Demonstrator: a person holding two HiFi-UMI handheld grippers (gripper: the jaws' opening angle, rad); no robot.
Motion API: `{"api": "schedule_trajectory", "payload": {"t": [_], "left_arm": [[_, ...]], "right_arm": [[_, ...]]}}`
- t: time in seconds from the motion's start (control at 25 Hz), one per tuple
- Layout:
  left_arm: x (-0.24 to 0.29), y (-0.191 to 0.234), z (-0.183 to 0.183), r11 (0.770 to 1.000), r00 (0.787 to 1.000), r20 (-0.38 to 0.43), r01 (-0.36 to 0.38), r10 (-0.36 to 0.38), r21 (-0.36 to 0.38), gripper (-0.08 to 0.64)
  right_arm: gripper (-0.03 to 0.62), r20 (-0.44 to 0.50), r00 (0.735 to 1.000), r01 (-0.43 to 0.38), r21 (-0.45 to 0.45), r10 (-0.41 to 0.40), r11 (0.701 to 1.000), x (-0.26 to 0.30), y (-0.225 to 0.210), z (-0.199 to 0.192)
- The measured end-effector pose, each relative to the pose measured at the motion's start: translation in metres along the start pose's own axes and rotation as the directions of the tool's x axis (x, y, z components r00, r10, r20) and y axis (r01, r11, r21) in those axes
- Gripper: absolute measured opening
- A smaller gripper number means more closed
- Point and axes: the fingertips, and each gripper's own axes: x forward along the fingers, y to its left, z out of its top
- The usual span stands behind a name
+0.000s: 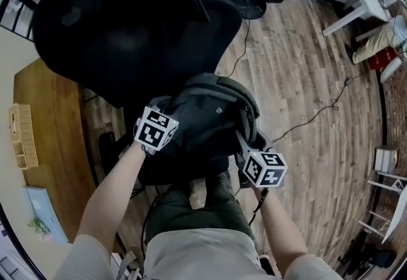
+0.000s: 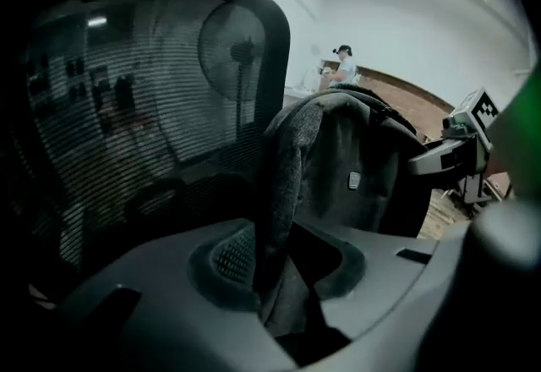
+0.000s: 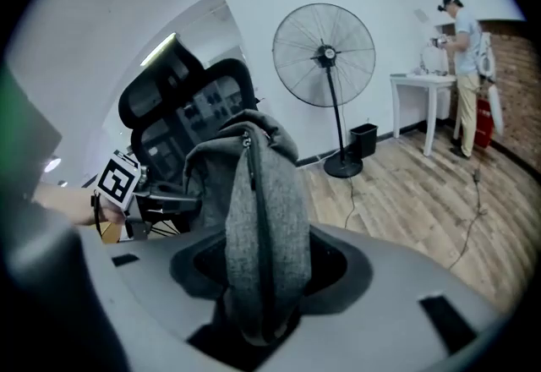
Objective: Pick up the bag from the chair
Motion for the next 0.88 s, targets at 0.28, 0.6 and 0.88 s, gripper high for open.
{"api": "schedule_trajectory", "payload": {"t": [0.28, 0.6, 0.88], "left_arm": [[-0.097, 0.009, 0.033, 0.981, 0.978, 0.148, -0.124, 0.147, -0.152, 0.092], [-0.235, 0.001, 0.084, 0.949, 0.912, 0.277, -0.260, 0.303, -0.180, 0.086], [-0.345, -0.009, 0.111, 0.907, 0.833, 0.366, -0.353, 0.416, -0.229, 0.084]], "right_arm": [[0.198, 0.061, 0.991, -0.103, -0.217, 0.119, 0.971, -0.036, 0.058, 0.088], [0.198, 0.149, 0.955, -0.184, -0.378, 0.256, 0.907, -0.109, 0.138, 0.182], [0.198, 0.211, 0.887, -0.239, -0.552, 0.411, 0.799, -0.169, 0.214, 0.244]]}}
